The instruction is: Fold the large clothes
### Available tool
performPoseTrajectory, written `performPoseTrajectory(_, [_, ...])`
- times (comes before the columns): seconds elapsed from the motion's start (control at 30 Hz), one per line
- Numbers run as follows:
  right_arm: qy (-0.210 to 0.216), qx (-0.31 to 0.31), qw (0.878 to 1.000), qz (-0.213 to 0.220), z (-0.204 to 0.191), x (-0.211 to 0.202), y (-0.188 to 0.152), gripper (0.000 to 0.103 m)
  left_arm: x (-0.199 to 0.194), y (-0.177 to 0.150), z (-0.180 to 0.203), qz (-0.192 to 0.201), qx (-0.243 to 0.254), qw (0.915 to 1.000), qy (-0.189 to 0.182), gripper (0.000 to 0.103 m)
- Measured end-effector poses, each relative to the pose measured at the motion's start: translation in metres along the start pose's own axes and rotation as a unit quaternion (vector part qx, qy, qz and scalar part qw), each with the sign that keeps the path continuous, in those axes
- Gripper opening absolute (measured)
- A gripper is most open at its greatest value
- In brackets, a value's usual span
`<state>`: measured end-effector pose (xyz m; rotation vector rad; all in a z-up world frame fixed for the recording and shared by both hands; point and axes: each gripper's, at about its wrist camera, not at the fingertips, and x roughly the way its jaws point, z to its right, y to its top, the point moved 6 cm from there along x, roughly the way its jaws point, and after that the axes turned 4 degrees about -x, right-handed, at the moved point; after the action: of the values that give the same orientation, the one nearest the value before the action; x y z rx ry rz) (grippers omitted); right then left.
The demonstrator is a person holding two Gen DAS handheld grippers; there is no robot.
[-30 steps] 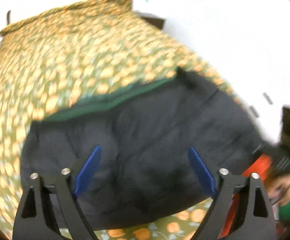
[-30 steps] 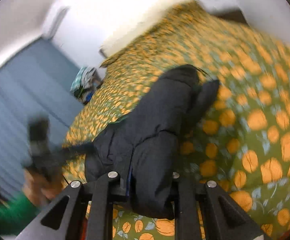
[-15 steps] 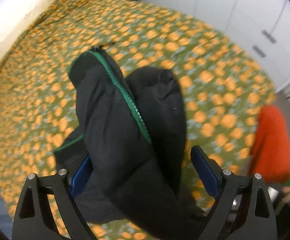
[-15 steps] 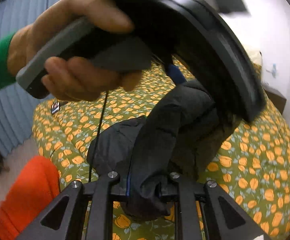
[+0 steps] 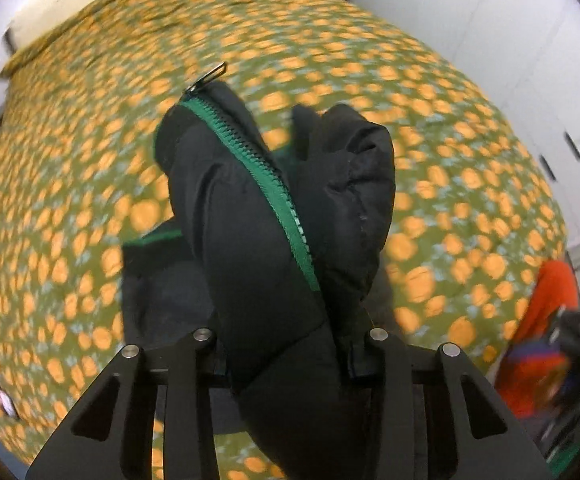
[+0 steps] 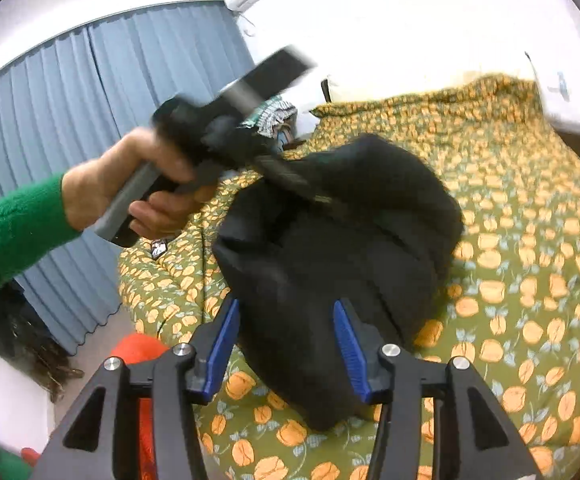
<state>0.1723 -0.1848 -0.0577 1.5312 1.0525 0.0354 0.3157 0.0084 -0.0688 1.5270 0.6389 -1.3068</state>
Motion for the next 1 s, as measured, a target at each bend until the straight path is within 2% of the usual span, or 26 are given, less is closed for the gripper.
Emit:
performPoseTrajectory(0.03, [-0.010,0.004,1.000,-0.007,0.006,0.003,-0.003,0.050,0.005,-0.006,-0.017,-0.003,-0.016,0.9999,-0.002,0.040])
performPoseTrajectory(0.13, [0.023,0.076,0.997,-0.019,0.026,0.018,-0.006,0.050,0.020,-0.024,-0.064,-0.010,-0.074,0.9971,-0.013,0.041])
performPoseTrajectory(0.3, [0.002,0.050,0.997,-0.053,0.020,0.058,-0.004,0.050,0.043,-0.045,-0.112,-0.011,-0.128,0.9911,-0.035,0.047])
performPoseTrajectory(0.47, [0.013,0.028,0.995,-0.090,-0.008,0.108,-0.009,0.050,0.059,-0.054,-0.133,-0.005,-0.130,0.9904,-0.047,0.050])
performPoseTrajectory(0.6, [0.004,0.035,0.989,-0.142,-0.017,0.155,-0.031,0.050,0.077,-0.062,-0.157,-0.007,-0.141,0.9889,-0.045,0.053])
performPoseTrajectory(0.8, [-0.013,0.032,0.980,-0.197,-0.017,0.200,-0.056,0.049,0.110,-0.079,-0.182,-0.011,-0.198,0.9755,-0.095,0.058])
performPoseTrajectory(1.0, [-0.035,0.034,0.974,-0.221,-0.012,0.227,-0.069,0.049,0.133,-0.087,-0.191,-0.002,-0.230,0.9668,-0.111,0.060])
